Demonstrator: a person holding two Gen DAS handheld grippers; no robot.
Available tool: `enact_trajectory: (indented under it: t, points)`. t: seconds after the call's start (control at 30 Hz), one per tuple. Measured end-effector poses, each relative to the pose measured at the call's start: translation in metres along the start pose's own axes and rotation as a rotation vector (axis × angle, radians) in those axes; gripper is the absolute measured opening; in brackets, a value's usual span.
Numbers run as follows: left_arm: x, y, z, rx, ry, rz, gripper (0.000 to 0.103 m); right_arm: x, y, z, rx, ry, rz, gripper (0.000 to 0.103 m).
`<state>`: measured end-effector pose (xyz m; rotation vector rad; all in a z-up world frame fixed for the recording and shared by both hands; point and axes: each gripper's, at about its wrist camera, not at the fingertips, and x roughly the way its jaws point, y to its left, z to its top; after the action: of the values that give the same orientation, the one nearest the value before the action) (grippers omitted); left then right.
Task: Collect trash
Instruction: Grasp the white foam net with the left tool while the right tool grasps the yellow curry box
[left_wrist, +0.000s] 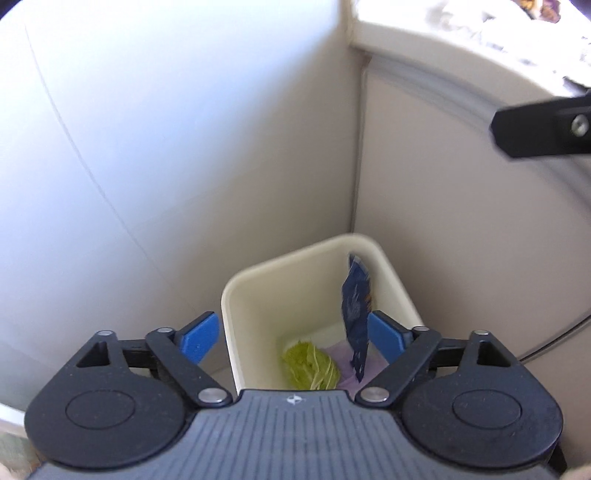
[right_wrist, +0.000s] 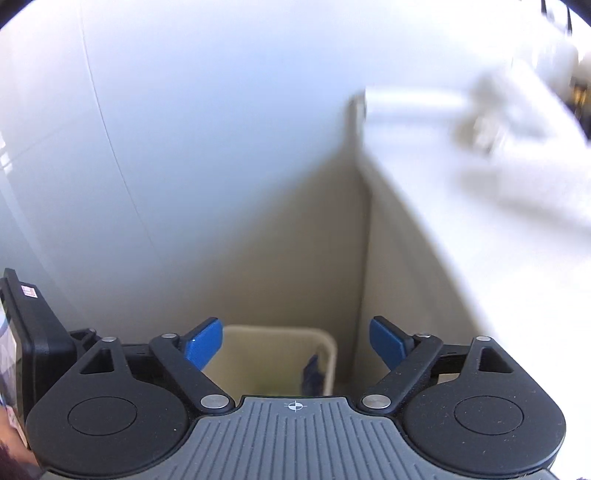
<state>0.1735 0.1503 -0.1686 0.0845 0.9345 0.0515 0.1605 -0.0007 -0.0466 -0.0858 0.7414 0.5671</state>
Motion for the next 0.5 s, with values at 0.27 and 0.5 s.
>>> enact_trajectory:
  t: [0.27,0.5]
  points:
    - [-0.043,-0.024,0.041,0.094,-0.107,-0.062,0.095,-0.071,-0.032,0.034,-0.169,-0.066,-0.075,0.099]
    - [-0.074,-0.06,0.082,0.192,-0.227,-0.123,0.102,-0.1,-0.105,0.036,-0.257,-0.079,-0.195,0.101]
